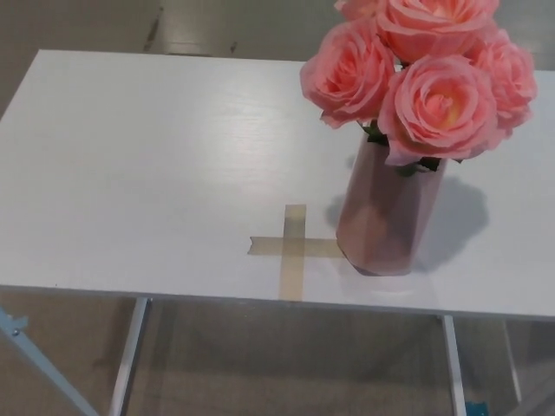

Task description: Use the left hand to pick up the rose and then lift and insert it into the pink vase.

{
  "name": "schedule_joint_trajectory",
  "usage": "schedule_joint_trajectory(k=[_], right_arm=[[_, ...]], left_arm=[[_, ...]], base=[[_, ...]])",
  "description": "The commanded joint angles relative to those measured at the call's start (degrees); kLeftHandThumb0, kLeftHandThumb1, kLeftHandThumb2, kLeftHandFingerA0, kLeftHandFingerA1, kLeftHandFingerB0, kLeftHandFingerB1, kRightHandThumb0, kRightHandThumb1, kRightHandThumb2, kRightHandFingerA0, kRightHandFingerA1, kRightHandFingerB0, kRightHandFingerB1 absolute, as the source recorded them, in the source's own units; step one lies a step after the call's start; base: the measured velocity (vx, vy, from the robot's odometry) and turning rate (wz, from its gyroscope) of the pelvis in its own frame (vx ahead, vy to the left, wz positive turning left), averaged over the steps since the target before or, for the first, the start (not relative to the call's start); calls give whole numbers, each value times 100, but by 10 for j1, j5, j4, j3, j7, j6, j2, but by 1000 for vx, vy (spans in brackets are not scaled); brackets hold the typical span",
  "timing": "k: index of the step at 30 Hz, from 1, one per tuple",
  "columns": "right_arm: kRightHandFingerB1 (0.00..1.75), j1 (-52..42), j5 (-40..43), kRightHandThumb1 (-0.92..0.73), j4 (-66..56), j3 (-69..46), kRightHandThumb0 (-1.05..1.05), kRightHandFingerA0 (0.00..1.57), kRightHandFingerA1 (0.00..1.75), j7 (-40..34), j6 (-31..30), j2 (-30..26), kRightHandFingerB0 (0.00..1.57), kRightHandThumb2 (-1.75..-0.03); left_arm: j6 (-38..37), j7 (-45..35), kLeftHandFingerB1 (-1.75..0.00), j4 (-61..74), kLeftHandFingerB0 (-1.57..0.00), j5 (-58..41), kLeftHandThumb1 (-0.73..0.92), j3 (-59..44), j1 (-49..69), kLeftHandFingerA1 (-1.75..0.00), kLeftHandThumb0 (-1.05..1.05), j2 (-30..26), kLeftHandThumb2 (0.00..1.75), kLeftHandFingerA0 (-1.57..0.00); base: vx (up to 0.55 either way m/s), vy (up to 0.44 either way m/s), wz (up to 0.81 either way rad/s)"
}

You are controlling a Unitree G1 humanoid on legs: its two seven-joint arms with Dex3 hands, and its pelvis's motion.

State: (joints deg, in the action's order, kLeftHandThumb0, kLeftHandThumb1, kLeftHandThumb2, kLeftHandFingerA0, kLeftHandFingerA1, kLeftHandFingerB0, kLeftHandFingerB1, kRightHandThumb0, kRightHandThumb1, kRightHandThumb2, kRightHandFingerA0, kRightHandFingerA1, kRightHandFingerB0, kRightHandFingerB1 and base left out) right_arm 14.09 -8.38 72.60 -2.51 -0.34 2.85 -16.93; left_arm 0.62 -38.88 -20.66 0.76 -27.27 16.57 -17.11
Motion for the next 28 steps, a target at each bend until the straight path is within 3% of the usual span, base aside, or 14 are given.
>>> schedule_joint_trajectory(k=[1,5,28], right_arm=[[38,-34,9,-66,6,-7,-34,59,41,-22,23,19,53,-59],[39,-23,14,-65,3,-14,-33,61,42,-18,20,12,54,-59],[39,-7,16,-65,-2,-26,-33,60,42,-7,17,15,54,-59]], left_arm=[[-50,309,-35,-359,-11,71,41,25,-134,-42,-60,-26,70,-28],[-68,261,-36,-397,-13,50,43,22,-135,-40,-62,-51,70,-23],[-136,273,-35,-506,-11,13,42,77,-178,-41,-60,-86,70,-26]], base=[[0,0,0],[0,0,0],[0,0,0]])
